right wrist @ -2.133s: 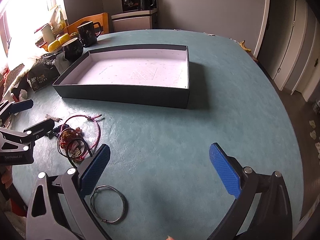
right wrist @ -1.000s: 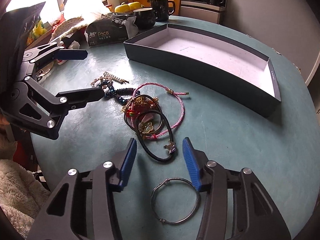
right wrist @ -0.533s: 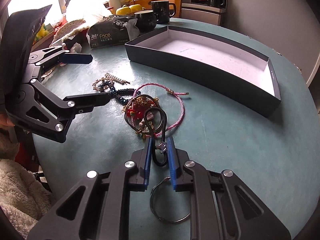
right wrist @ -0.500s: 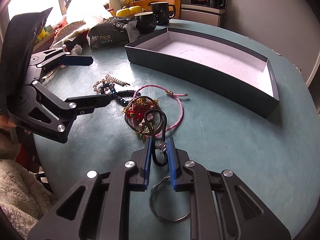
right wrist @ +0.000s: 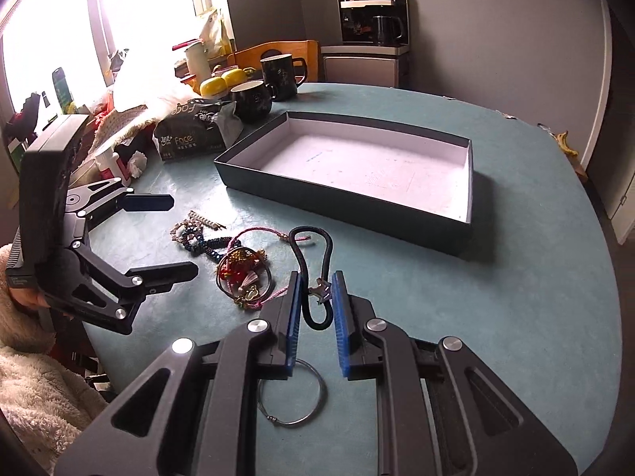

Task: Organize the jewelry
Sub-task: 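Grasp the black hair tie with the right gripper, then grasp the black hair tie with the left gripper while the right gripper holds its own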

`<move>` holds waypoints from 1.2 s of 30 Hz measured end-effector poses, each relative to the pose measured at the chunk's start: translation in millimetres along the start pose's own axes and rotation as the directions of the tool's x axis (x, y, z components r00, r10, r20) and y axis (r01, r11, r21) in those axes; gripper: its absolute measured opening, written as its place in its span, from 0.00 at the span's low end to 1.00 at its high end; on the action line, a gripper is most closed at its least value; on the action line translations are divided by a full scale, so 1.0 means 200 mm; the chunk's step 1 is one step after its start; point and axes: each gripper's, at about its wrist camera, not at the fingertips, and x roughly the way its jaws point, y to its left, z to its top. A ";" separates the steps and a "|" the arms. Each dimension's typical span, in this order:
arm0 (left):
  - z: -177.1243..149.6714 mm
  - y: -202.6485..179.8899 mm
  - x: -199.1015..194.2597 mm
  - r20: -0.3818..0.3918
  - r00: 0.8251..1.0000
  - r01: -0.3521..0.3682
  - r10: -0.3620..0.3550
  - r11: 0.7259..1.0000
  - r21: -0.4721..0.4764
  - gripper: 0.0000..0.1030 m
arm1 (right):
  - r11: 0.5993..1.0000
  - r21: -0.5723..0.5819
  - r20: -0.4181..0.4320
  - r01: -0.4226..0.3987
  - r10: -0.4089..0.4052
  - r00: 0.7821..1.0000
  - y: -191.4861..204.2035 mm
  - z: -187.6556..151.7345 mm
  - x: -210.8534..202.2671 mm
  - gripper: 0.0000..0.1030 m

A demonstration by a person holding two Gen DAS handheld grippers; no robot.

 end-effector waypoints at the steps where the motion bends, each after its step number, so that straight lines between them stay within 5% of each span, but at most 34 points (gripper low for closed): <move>1: 0.00 -0.02 0.00 0.001 1.000 0.019 -0.019 1.000 0.006 0.78 | 1.000 0.007 0.000 0.001 -0.001 1.000 -0.01 -0.01 0.00 0.15; 5: 0.03 -0.06 0.04 -0.021 0.995 0.100 -0.100 0.995 -0.002 0.45 | 1.000 0.026 0.000 0.004 -0.004 1.000 -0.03 -0.03 -0.01 0.15; 13: 0.05 -0.06 0.12 -0.083 0.980 0.175 -0.181 0.982 -0.069 0.35 | 0.999 0.047 0.012 0.007 -0.008 1.000 -0.07 -0.07 -0.05 0.15; 17: 0.05 -0.07 0.14 -0.096 0.981 0.164 -0.171 0.984 -0.074 0.21 | 0.998 0.057 0.008 0.004 -0.004 1.000 -0.10 -0.08 -0.05 0.15; 32: 0.07 -0.08 0.10 -0.106 0.986 0.121 -0.127 0.991 -0.059 0.17 | 0.999 0.050 0.020 -0.008 0.007 1.000 -0.10 -0.09 -0.05 0.15; 36: 0.06 -0.05 0.09 -0.113 0.978 0.164 -0.173 0.982 -0.089 0.17 | 0.998 0.058 0.022 -0.005 0.004 1.000 -0.11 -0.09 -0.06 0.15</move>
